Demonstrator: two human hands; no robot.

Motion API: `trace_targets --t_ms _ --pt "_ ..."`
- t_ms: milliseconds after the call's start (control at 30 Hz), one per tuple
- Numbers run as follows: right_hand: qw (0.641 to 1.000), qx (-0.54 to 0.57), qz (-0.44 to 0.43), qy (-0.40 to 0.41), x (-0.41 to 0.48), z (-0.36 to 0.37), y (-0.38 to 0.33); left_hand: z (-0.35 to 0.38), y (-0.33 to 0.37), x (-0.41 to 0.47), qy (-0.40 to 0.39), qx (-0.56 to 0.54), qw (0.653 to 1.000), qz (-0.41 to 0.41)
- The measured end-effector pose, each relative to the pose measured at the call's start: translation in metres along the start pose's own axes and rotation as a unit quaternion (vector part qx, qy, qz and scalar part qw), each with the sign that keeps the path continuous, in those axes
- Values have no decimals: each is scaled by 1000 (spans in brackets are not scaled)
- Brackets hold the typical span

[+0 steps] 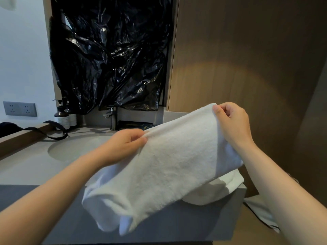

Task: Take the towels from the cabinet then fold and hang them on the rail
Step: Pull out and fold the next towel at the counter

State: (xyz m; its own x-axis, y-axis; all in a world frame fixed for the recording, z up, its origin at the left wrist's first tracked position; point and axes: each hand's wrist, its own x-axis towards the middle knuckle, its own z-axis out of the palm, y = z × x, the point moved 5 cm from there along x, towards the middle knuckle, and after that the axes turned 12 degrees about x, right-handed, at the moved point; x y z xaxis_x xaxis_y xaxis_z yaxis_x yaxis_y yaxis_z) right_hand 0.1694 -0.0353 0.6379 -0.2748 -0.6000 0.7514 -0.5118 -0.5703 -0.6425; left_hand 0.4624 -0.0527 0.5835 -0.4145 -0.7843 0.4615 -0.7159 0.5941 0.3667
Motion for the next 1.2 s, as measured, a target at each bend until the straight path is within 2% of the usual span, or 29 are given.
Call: trace_targets --t_ms 67,167,333,433,567,667,800,1000,1133,1200 --pt "999 11 25 26 5 -6 15 -9 3 25 31 33 999 12" --pt "995 -9 93 41 9 -11 49 1 3 64 4 78 997 19" --pt "969 -106 222 -32 -8 -1 106 66 -19 94 -83 86 992 -28" --pt "973 -123 167 -99 -29 23 104 79 -34 95 -84 90 991 -53" --pt "966 -45 121 -226 -68 75 87 70 -41 85 -85 63 991 -81" --pt "957 -54 95 -270 -86 104 80 41 -34 62 -30 43 996 -78" --pt "967 -39 95 -232 -97 111 76 12 -33 -6 69 -24 994 -86" --pt "978 17 94 -183 -133 112 57 24 -53 -99 148 -28 978 -142" --pt "975 -5 90 -201 -163 121 49 34 -47 -133 226 -8 958 -174" --pt "972 -25 70 -222 -170 122 48 49 -35 -145 227 -3 961 -159"
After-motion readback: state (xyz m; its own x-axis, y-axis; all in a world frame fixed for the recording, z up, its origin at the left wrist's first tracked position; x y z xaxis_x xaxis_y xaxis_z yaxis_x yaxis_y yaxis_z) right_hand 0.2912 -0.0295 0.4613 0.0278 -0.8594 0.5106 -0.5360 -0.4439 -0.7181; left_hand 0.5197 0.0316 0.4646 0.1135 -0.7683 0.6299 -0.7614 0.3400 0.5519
